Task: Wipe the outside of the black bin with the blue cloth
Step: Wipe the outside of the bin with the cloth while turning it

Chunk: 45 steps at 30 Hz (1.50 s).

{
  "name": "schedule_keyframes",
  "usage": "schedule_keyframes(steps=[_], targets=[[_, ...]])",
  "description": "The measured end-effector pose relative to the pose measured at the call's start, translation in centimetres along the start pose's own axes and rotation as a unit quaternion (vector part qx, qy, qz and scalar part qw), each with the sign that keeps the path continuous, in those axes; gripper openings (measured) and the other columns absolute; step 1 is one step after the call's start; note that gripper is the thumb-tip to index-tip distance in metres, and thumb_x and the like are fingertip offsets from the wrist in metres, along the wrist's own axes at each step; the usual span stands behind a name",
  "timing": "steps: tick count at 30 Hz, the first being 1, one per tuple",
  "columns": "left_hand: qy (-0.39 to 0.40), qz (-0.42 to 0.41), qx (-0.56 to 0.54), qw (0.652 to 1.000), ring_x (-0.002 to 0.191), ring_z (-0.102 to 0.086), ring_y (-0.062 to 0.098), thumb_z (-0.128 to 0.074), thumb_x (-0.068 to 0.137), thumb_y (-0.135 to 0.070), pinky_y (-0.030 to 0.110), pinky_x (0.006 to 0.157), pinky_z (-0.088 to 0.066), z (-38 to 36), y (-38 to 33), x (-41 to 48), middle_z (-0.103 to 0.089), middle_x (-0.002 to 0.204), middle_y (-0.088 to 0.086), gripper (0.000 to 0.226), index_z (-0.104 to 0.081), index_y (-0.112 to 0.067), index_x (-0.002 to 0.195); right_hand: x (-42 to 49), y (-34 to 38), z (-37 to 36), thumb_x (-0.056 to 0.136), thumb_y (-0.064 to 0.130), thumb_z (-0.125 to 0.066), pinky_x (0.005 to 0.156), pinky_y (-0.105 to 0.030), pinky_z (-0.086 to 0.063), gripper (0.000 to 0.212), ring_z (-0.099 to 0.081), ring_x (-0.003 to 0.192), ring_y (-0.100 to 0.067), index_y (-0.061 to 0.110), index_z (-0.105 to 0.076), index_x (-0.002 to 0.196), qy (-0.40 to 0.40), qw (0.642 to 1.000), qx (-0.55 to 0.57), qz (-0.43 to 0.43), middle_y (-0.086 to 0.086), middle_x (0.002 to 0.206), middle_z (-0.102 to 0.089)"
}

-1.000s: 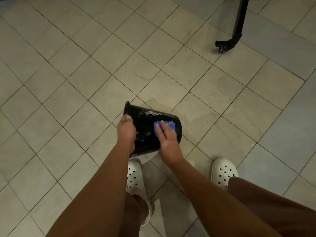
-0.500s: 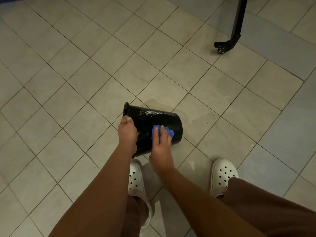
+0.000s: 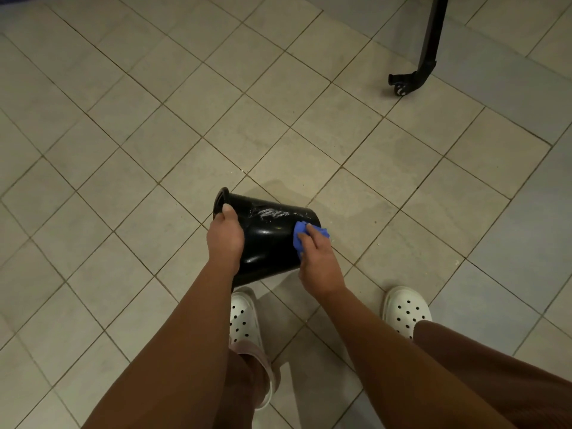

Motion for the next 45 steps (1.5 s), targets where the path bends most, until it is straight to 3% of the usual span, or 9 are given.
schedule_keyframes(steps=[8, 12, 16, 22, 27, 31, 37, 41, 45], targets=[[0.009, -0.034, -0.047, 0.998, 0.110, -0.052, 0.027, -0.029, 0.108, -0.033, 0.042, 0.091, -0.039, -0.7, -0.4, -0.3, -0.056, 0.119, 0.011, 0.032, -0.054, -0.017, 0.119, -0.2, -0.9, -0.8, 0.093, 0.012, -0.048, 0.116, -0.050, -0.017, 0.059, -0.004, 0.143, -0.031, 0.019, -0.024, 0.146, 0.003, 0.998, 0.041, -0.056, -0.009, 0.155, -0.014], [0.000, -0.016, -0.058, 0.998, 0.102, -0.057, 0.027, -0.029, 0.107, -0.035, 0.046, 0.093, -0.047, -0.5, 0.6, -0.4, -0.059, 0.116, 0.016, 0.041, -0.057, -0.013, 0.128, -1.3, -0.5, -1.2, 0.079, 0.000, -0.066, 0.109, -0.054, -0.029, 0.072, -0.020, 0.139, -0.038, 0.012, -0.034, 0.142, -0.023, 0.999, 0.040, 0.003, -0.015, 0.150, -0.029], [-0.008, -0.018, -0.064, 0.998, 0.111, -0.055, 0.031, -0.030, 0.107, -0.035, 0.052, 0.103, -0.043, -0.5, 1.0, -0.6, -0.059, 0.117, 0.013, 0.040, -0.059, -0.013, 0.125, -0.8, -1.1, -0.9, 0.078, -0.002, -0.065, 0.111, -0.053, -0.025, 0.075, -0.019, 0.140, -0.035, 0.011, -0.031, 0.143, -0.015, 0.998, 0.021, 0.065, -0.015, 0.150, -0.028], [-0.011, -0.040, -0.067, 0.997, 0.108, -0.057, 0.030, -0.031, 0.106, -0.035, 0.045, 0.097, -0.045, -0.6, 0.8, -0.6, -0.060, 0.110, 0.012, 0.042, -0.059, -0.008, 0.122, 1.6, -2.1, 0.0, 0.083, 0.003, -0.058, 0.114, -0.042, -0.025, 0.083, -0.010, 0.139, -0.030, 0.018, -0.009, 0.149, 0.049, 0.992, 0.002, -0.117, -0.008, 0.153, -0.007], [-0.009, -0.032, -0.073, 0.997, 0.114, -0.055, 0.031, -0.031, 0.106, -0.036, 0.052, 0.104, -0.043, -0.6, 0.8, -0.7, -0.059, 0.121, 0.013, 0.041, -0.057, -0.012, 0.127, -0.3, 1.3, -0.7, 0.086, 0.012, -0.059, 0.116, -0.040, -0.021, 0.079, -0.011, 0.139, -0.028, 0.014, -0.009, 0.148, 0.007, 0.996, -0.014, -0.085, -0.012, 0.152, -0.011], [-0.007, -0.034, -0.089, 0.995, 0.115, -0.056, 0.032, -0.031, 0.106, -0.035, 0.056, 0.104, -0.044, -0.2, 0.7, -0.6, -0.059, 0.122, 0.014, 0.042, -0.056, -0.013, 0.131, 1.1, 1.3, -0.4, 0.088, 0.009, -0.056, 0.117, -0.038, -0.015, 0.076, -0.008, 0.141, -0.027, 0.016, -0.011, 0.149, 0.041, 0.999, -0.014, -0.013, -0.010, 0.154, -0.010], [-0.002, -0.075, -0.061, 0.995, 0.112, -0.057, 0.031, -0.032, 0.106, -0.037, 0.052, 0.104, -0.044, -0.6, 0.1, -0.9, -0.061, 0.120, 0.014, 0.038, -0.060, -0.014, 0.119, 1.2, -2.3, -0.1, 0.085, 0.004, -0.055, 0.115, -0.040, -0.021, 0.080, -0.013, 0.140, -0.031, 0.017, -0.008, 0.149, 0.062, 0.982, 0.031, -0.177, -0.009, 0.154, -0.007], [0.001, -0.083, -0.051, 0.995, 0.111, -0.057, 0.030, -0.031, 0.107, -0.034, 0.047, 0.101, -0.045, -0.5, 0.1, -0.7, -0.061, 0.117, 0.014, 0.035, -0.060, -0.014, 0.115, -0.3, 1.5, -0.7, 0.088, 0.009, -0.055, 0.114, -0.043, -0.024, 0.071, -0.017, 0.137, -0.032, 0.011, -0.016, 0.147, 0.000, 0.996, 0.009, -0.090, -0.015, 0.152, -0.018], [0.013, -0.100, -0.036, 0.994, 0.106, -0.059, 0.028, -0.033, 0.106, -0.034, 0.048, 0.099, -0.048, -0.4, 0.1, -0.6, -0.062, 0.110, 0.010, 0.032, -0.060, -0.017, 0.108, 1.7, 2.2, -0.2, 0.085, 0.005, -0.054, 0.116, -0.041, -0.018, 0.072, -0.015, 0.139, -0.029, 0.014, -0.019, 0.147, 0.018, 1.000, 0.012, -0.007, -0.010, 0.153, -0.019]])
Point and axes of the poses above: each hand's wrist, its own x-axis towards the middle knuckle, its own z-axis out of the back of the hand, y = z × x, the point moved 6 cm from there along x, towards the middle knuckle
